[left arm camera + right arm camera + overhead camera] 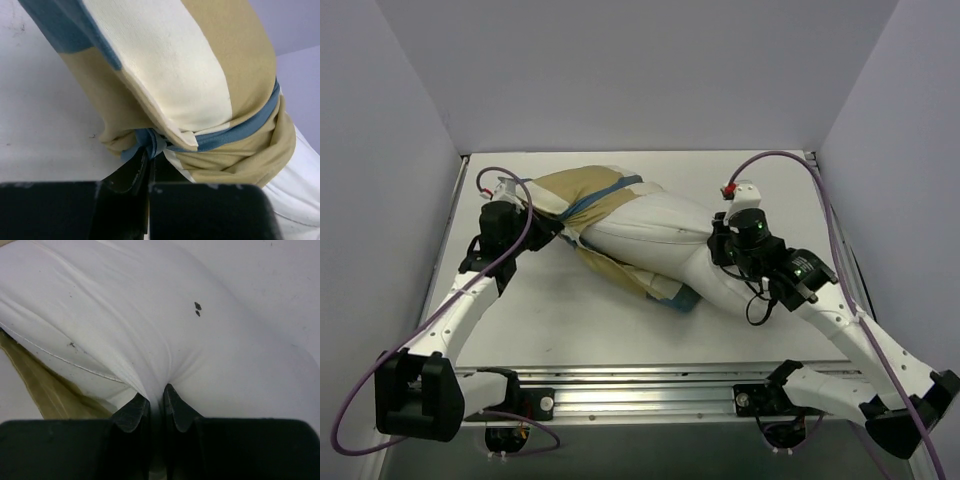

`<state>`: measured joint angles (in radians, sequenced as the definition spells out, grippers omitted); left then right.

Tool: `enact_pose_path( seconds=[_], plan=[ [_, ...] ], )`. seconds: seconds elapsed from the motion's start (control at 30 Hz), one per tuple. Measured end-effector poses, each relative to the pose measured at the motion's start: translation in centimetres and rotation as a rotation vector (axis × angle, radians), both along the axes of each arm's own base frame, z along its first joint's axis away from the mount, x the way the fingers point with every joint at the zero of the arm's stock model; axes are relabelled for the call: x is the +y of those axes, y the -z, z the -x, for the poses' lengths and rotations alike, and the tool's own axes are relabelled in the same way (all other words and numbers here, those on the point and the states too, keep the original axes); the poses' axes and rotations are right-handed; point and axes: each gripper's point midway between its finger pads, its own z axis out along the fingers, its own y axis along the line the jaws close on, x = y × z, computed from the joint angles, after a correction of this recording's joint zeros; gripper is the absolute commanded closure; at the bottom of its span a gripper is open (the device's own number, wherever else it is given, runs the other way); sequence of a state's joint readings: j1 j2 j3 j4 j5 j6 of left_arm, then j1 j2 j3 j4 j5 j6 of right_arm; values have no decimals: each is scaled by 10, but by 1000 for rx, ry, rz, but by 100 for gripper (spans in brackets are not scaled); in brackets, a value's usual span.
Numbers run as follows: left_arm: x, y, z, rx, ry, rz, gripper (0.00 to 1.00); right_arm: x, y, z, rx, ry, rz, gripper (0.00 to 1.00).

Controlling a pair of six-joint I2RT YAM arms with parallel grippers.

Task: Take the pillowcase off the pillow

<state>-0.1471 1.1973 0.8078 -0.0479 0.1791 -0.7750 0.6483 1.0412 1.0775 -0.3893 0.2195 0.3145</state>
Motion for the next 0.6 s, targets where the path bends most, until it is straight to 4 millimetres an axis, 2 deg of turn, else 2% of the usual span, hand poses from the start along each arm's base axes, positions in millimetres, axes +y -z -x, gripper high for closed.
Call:
enact_pose_path(
  seconds=[0.07,0.2,0.33,0.5,0.6],
  plan=[
    [1,-6,-5,-1,-12,2,98,-5,-14,7,-8,-5,-20,100],
    [-1,-20,-24,-17,-8,-1,98,3,-41,12,-36,-64,-66,100],
    [-2,-24,-34,-27,-1,-18,98,7,-40,16,-21,-107,-71,100],
    [9,-9,-26,35,-25,-41,98,13,-36,20,-3,-147,-85,100],
    [26,4,-19,87,-66,-26,98,13,-36,20,-1,-149,-85,100]
  ],
)
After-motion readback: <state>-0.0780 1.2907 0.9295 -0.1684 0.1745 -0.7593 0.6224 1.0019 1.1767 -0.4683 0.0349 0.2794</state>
